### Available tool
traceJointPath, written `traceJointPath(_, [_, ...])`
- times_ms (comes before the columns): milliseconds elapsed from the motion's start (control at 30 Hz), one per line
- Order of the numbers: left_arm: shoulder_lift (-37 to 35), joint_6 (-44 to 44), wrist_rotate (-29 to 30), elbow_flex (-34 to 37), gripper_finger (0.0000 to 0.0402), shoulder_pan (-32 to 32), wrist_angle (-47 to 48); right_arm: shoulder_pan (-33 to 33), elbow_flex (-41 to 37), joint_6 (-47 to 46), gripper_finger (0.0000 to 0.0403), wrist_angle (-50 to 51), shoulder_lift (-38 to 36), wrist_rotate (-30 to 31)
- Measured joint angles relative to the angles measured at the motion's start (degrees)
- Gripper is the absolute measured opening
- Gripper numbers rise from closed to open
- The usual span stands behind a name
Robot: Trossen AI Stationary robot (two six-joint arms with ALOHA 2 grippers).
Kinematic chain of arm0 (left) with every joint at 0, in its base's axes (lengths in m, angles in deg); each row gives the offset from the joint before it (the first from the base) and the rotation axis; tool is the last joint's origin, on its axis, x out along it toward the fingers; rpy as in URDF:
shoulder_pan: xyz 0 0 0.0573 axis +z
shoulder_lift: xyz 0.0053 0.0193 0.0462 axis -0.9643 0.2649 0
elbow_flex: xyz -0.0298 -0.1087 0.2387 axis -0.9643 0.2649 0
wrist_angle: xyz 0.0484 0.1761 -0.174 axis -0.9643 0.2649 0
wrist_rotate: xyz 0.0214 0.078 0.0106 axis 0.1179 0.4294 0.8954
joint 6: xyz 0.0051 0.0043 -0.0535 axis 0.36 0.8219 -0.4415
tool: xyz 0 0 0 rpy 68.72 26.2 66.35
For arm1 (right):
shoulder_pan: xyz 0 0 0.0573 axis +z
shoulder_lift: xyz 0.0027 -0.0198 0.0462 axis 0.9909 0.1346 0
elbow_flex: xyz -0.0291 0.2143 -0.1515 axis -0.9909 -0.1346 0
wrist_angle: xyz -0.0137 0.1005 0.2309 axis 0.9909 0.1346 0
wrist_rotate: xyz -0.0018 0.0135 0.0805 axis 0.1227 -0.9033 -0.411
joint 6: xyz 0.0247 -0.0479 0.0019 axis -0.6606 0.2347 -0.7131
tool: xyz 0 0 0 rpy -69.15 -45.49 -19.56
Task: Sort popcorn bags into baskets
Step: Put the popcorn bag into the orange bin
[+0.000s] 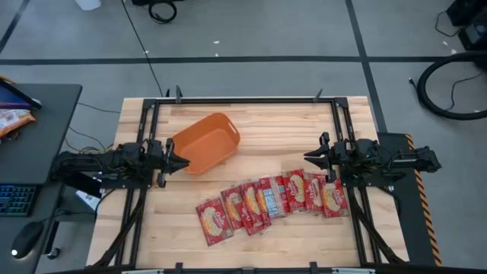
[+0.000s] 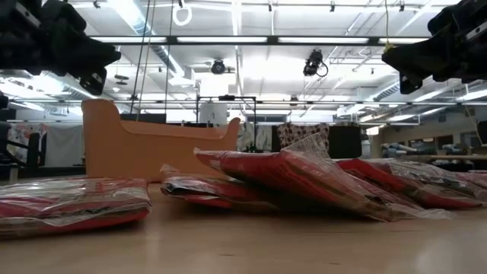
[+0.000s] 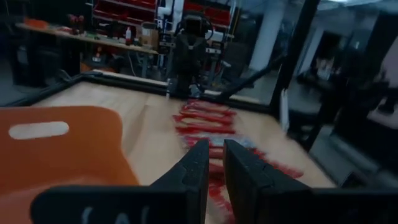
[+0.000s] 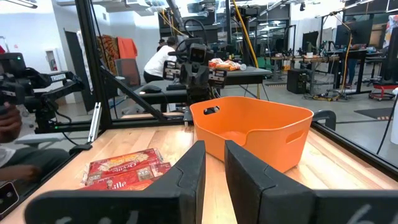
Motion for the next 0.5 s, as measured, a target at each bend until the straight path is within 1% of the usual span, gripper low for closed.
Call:
traceJointPath(233, [0.0, -5.8, 0.5, 0.0, 0.0052, 0.0, 0.2, 0.0, 0.0, 0.0, 0.0066, 0.0, 0.0, 0.0])
traceJointPath(400, [0.0, -15.4, 6.2, 0.0, 0.0052, 0.0, 0.0, 0.0, 0.0, 0.0, 0.0066, 0.0, 0.0, 0.0])
traceJointPath(500, [0.1, -17.2, 7.2, 0.0, 0.0052, 0.0, -3.2, 0.0, 0.0, 0.0, 0.0066, 0.0, 0.0, 0.0])
